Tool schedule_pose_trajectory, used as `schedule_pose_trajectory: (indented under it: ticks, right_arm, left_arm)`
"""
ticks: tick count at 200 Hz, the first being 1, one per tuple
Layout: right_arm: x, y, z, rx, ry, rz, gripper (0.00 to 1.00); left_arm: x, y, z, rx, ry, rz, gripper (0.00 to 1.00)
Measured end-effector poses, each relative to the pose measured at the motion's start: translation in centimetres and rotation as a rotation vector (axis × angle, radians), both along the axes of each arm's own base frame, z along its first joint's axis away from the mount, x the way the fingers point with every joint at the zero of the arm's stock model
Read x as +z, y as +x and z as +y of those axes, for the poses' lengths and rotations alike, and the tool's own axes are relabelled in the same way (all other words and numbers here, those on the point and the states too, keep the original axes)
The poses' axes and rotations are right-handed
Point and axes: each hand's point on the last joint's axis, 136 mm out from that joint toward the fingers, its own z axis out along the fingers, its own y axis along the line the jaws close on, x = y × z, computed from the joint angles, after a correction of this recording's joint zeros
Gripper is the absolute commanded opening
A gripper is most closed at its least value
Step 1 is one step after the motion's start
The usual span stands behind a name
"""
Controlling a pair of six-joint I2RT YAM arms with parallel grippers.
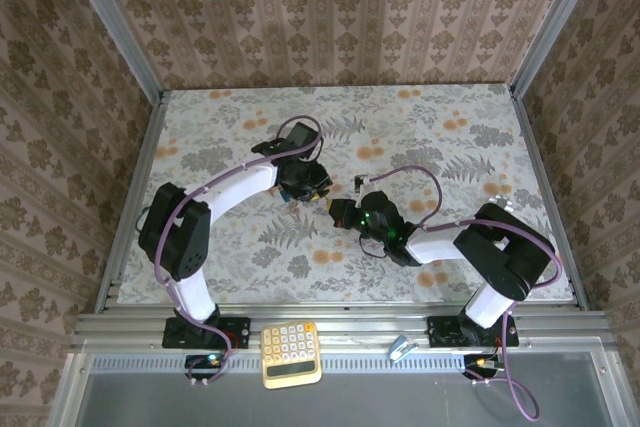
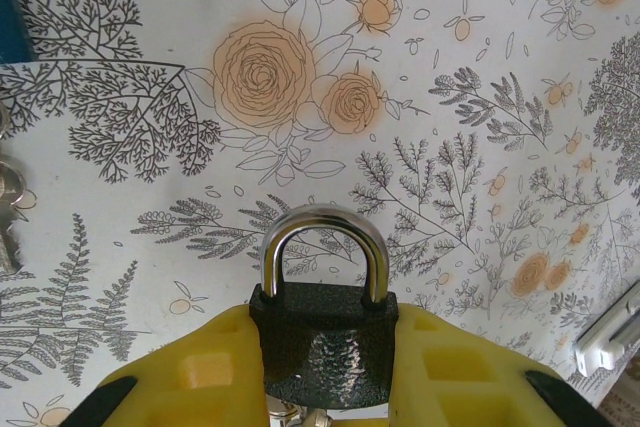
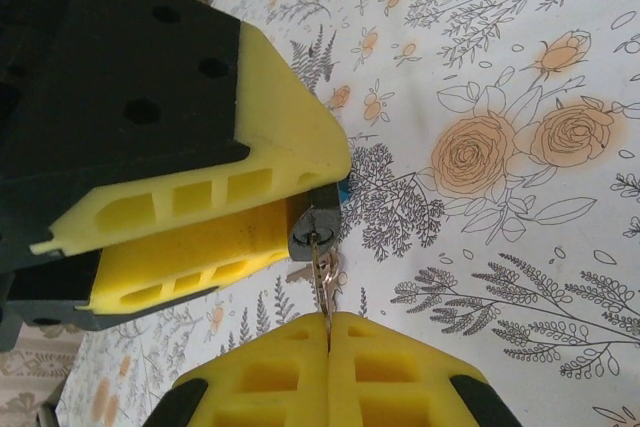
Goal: Unlock with the key
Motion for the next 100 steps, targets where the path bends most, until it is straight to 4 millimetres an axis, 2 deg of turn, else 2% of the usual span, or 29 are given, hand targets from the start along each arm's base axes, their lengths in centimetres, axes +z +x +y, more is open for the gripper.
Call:
schedule_pose_trajectory:
  ticks: [100]
  right_arm:
    - [0.33,0.78,-0.42,-0.044,0.032,0.018,0.00]
  left_arm:
    - [0.35,0.40,-0.61,0.014,-0.007,-0.034,0.24]
